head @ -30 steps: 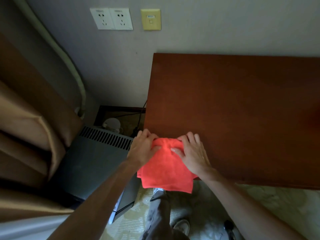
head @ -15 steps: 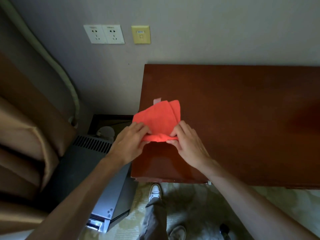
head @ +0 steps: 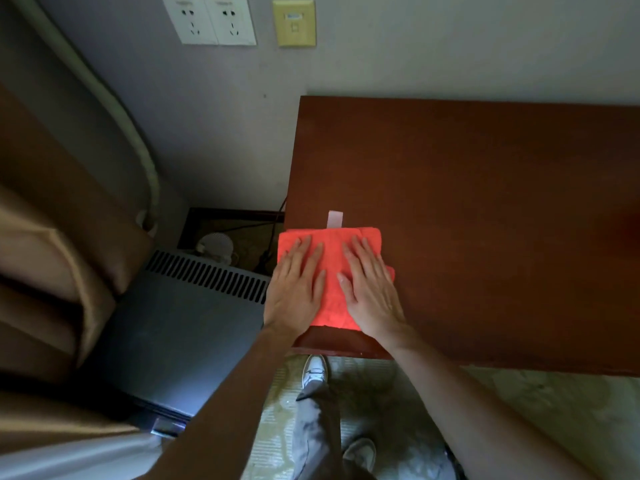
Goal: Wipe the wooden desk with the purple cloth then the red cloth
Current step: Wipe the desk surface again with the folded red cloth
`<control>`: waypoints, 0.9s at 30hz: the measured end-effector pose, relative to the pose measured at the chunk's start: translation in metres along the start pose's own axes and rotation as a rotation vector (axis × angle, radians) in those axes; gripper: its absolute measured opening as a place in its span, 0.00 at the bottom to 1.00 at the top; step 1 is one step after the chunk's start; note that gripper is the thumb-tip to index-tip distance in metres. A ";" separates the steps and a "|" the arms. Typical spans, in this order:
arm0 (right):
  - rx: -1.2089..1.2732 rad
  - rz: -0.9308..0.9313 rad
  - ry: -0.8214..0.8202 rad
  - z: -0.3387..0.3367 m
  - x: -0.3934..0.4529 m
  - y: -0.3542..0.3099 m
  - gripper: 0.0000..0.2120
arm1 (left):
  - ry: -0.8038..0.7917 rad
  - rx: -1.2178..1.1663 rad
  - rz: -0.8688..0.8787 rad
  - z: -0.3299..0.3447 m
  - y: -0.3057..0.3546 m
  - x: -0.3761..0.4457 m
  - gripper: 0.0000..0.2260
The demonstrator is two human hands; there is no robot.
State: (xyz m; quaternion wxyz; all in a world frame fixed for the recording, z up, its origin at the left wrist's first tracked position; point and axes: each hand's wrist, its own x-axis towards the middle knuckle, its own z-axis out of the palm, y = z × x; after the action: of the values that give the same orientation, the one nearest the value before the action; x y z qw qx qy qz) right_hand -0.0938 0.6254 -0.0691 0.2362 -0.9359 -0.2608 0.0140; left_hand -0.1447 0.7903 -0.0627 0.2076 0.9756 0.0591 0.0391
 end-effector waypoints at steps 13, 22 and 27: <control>-0.138 0.030 0.008 0.016 -0.071 -0.026 0.29 | -0.059 0.051 0.069 0.007 -0.010 -0.068 0.26; -0.156 -0.023 0.018 0.010 0.007 -0.001 0.28 | -0.040 0.042 0.046 0.001 -0.017 0.004 0.26; -0.106 -0.033 0.058 0.008 0.099 0.037 0.28 | -0.029 0.046 0.090 0.004 -0.030 0.104 0.27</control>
State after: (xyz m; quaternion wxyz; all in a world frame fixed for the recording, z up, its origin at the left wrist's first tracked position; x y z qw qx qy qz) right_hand 0.0086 0.6500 -0.0835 0.1940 -0.9427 -0.2697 -0.0310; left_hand -0.0444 0.8294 -0.0729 0.1840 0.9823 0.0129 0.0329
